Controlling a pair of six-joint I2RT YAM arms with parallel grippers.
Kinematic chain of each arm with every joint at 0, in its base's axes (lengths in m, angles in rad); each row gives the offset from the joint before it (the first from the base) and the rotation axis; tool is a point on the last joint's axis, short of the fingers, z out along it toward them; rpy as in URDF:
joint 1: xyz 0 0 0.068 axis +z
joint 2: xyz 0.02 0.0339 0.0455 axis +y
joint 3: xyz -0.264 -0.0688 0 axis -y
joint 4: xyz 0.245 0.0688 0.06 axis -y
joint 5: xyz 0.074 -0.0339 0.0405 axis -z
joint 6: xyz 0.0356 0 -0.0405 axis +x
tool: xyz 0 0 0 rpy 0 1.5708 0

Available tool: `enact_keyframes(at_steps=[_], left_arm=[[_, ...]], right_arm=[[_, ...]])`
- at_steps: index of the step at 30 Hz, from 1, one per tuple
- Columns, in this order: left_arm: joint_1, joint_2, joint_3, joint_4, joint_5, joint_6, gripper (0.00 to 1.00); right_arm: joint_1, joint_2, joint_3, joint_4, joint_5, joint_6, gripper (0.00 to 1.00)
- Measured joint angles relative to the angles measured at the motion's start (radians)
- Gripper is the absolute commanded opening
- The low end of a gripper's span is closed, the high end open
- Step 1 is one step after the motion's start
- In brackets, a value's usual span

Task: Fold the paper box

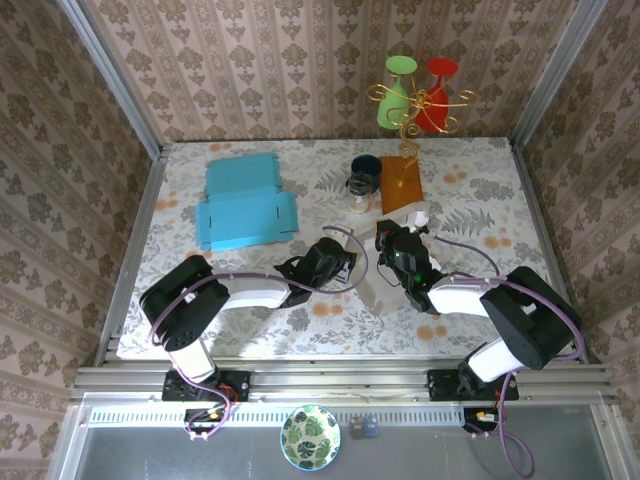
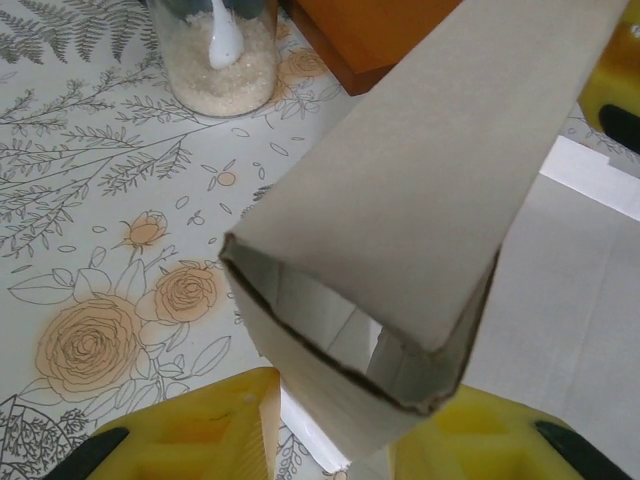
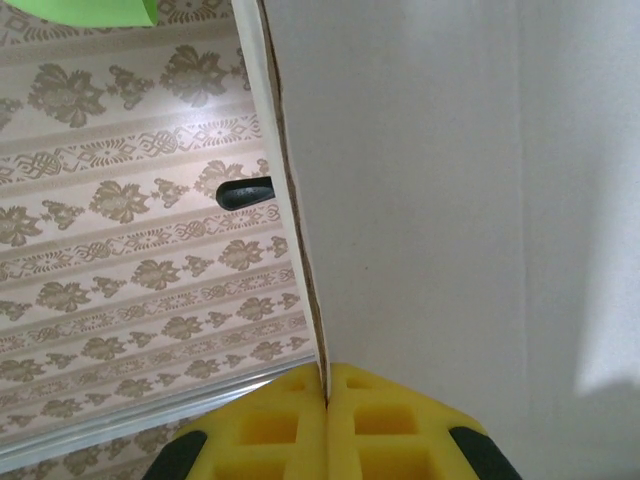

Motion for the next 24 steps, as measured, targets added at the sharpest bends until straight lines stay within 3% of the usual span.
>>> enact_keyframes(at_steps=[10,24], left_arm=[[0.027,0.019,0.007,0.023,0.0,0.001,0.35],[0.038,0.055,0.043,0.028,-0.018,0.001,0.24]], right_arm=[[0.04,0.065,0.038,0.025,0.09,0.046,0.0],[0.056,0.065,0.044,0.005,0.112,0.082,0.0]])
